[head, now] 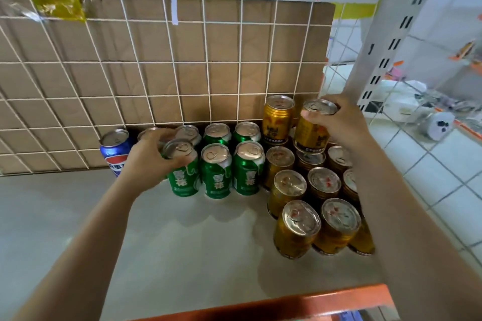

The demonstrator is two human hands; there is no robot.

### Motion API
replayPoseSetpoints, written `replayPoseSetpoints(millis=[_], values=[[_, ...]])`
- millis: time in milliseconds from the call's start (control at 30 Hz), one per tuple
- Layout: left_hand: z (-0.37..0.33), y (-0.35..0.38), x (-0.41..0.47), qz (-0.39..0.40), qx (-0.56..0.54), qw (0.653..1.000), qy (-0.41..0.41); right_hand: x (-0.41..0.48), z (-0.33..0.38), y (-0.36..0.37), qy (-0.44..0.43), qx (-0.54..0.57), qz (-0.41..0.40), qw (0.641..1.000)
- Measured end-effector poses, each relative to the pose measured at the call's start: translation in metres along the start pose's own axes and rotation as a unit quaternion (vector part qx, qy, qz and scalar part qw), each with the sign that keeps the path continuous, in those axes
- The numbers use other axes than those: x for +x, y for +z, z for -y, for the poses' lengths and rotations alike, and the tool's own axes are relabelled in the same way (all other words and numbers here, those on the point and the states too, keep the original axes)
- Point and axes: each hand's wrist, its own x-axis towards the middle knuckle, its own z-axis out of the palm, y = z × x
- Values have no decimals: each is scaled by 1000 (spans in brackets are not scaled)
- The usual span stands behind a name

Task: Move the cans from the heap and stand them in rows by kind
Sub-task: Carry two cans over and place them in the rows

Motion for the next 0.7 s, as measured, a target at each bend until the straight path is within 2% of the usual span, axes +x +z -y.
replayPoseSetpoints(millis=[267,700], values=[[12,15,-6,18,-26,999,-13,32,-4,15,-51,2,-11,999],[6,15,-6,27,62,998,-9,38,-16,19,-44,-35,2,998]])
